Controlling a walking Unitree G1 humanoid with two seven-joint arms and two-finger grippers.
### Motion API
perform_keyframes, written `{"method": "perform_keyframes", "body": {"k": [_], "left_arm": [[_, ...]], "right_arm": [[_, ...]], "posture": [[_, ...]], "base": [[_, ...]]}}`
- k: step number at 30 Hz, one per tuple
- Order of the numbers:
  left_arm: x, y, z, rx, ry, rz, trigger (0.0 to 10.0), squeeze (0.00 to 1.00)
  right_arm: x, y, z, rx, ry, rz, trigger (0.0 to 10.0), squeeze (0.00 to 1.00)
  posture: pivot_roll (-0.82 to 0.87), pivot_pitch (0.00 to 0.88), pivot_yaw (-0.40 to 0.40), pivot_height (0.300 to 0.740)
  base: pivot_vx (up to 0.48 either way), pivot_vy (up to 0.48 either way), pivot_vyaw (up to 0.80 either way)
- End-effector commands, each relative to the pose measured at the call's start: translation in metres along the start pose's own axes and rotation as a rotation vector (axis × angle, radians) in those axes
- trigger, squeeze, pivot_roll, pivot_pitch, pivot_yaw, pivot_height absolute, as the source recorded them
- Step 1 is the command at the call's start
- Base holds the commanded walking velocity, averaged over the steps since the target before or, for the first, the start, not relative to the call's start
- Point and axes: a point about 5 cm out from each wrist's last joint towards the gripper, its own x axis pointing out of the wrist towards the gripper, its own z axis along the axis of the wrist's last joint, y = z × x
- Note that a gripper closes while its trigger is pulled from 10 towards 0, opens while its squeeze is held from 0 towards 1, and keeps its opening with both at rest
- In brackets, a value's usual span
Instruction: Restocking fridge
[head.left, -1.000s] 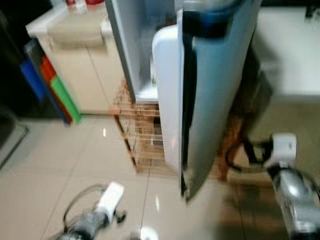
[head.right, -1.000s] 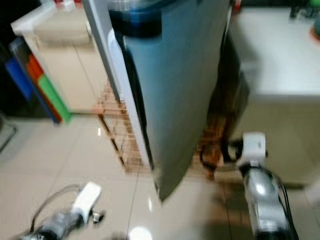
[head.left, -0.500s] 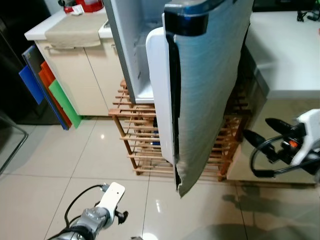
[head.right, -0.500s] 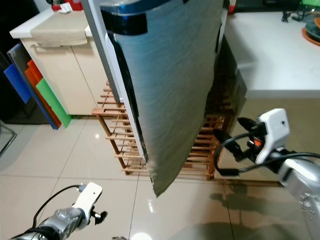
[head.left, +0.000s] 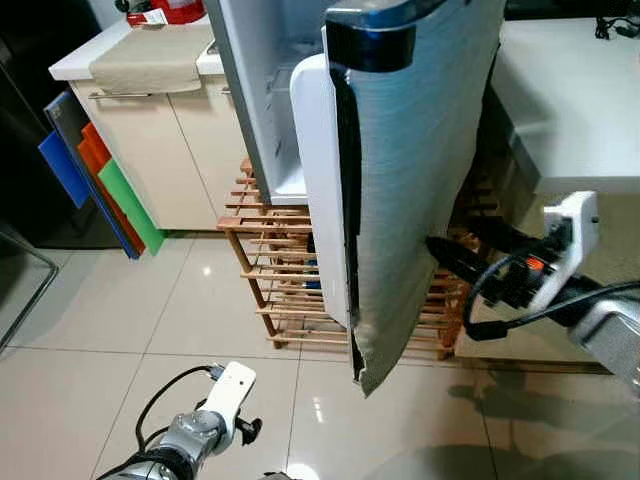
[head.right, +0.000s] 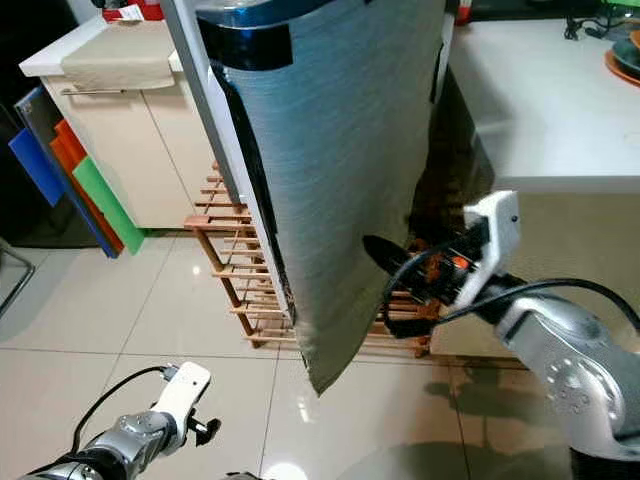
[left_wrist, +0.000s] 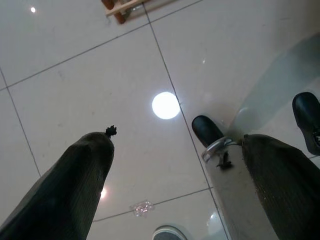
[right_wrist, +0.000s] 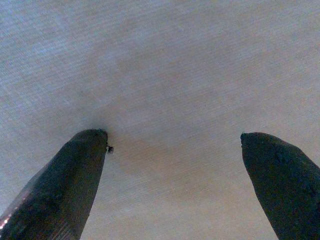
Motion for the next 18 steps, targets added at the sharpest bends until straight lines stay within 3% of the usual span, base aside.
{"method": "perform_keyframes", "body": {"k": [1,4,5,7,9,12,15,17,18], "left_arm": [[0.0,0.003,0.002,-0.01,-0.011,0.011,10.0,0.0],[0.0,0.002,0.003,-0.011,-0.015,0.008,10.0,0.0],[0.0,0.002,0.003,-0.011,-0.015,0.008,10.0,0.0],[0.0,0.001,0.003,-0.02,-0.023,0.012,10.0,0.0],[0.0,0.001,0.004,-0.021,-0.03,0.016,10.0,0.0],[0.0,0.0,0.007,0.014,-0.058,0.031,10.0,0.0],[-0.001,0.003,0.018,0.157,-0.138,0.078,10.0,0.0],[-0.004,0.004,0.026,0.157,-0.248,0.081,10.0,0.0],[-0.007,0.008,0.045,0.15,-0.348,0.092,10.0,0.0]], "right_arm": [[0.02,0.011,0.002,0.012,-0.01,0.076,10.0,0.0],[0.066,0.03,0.007,0.007,-0.046,0.183,10.0,0.0],[0.066,0.03,0.007,0.007,-0.046,0.183,10.0,0.0],[0.094,0.044,0.008,0.002,-0.054,0.239,10.0,0.0],[0.103,0.05,0.008,-0.007,-0.042,0.26,10.0,0.0],[0.095,0.036,0.003,-0.04,-0.012,0.192,10.0,0.0],[0.087,0.006,-0.004,-0.107,0.004,-0.042,10.0,0.0],[0.08,-0.016,-0.016,-0.182,0.007,-0.246,10.0,0.0],[0.075,-0.026,-0.026,-0.203,0.021,-0.358,10.0,0.0]], "posture": [[-0.17,0.0,0.107,0.74],[-0.15,0.0,0.094,0.74],[-0.15,0.0,0.094,0.74],[-0.14,0.0,0.088,0.74],[-0.12,0.0,0.072,0.74],[-0.11,0.0,0.053,0.74],[-0.11,0.0,0.044,0.74],[-0.09,0.0,0.015,0.74],[-0.07,0.0,0.004,0.74]], "base": [[0.0,0.0,0.0],[0.0,0.0,0.0],[0.0,0.0,0.0],[0.0,0.0,0.0],[0.0,0.0,0.0],[0.0,0.0,0.0],[0.0,0.0,0.0],[0.0,0.0,0.0],[0.0,0.0,0.0]]}}
